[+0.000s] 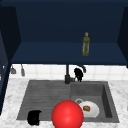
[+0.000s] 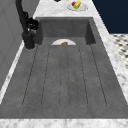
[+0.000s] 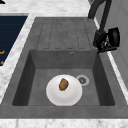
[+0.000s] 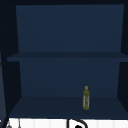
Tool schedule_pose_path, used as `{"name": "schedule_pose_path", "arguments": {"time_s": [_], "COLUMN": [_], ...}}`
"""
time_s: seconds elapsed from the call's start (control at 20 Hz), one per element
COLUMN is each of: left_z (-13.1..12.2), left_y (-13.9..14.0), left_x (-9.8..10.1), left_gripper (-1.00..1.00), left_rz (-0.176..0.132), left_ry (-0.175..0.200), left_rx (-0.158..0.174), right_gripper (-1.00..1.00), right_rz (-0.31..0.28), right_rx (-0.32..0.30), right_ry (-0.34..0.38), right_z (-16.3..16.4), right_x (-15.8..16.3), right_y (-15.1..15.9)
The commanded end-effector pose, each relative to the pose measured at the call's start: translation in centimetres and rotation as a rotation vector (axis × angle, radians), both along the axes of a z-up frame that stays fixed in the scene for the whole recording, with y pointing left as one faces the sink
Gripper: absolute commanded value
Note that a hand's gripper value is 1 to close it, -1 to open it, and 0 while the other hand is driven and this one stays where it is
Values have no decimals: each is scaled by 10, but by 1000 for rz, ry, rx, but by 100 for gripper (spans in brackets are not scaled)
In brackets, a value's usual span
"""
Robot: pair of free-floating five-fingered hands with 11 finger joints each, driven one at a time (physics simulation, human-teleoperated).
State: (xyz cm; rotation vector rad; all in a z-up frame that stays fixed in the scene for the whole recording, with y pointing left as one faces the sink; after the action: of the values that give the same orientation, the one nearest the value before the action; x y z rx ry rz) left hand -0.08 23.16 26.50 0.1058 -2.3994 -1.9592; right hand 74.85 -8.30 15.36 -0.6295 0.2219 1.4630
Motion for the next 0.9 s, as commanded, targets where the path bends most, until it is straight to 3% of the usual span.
{"name": "schedule_pose_path", "arguments": {"time_s": [0.0, 0.3, 0.45, 0.5, 0.6, 0.85], "left_z": [0, 0, 0, 0, 0, 0], "left_y": [0, 0, 0, 0, 0, 0], "left_x": [0, 0, 0, 0, 0, 0], "left_gripper": [0, 0, 0, 0, 0, 0], "left_rz": [0, 0, 0, 0, 0, 0], "left_ry": [0, 0, 0, 0, 0, 0], "left_rx": [0, 0, 0, 0, 0, 0], "right_gripper": [100, 100, 100, -100, -100, -100], "right_rz": [0, -21, -26, -48, -79, -26], "right_rx": [-36, -278, -404, -426, -478, -446], "right_ry": [-75, -60, 13, 15, -21, -188], "right_z": [-4, -6, -7, -2, 3, 16], "right_x": [25, 27, 5, 0, -23, -43], "right_y": [23, 38, 44, 35, 28, 20]}}
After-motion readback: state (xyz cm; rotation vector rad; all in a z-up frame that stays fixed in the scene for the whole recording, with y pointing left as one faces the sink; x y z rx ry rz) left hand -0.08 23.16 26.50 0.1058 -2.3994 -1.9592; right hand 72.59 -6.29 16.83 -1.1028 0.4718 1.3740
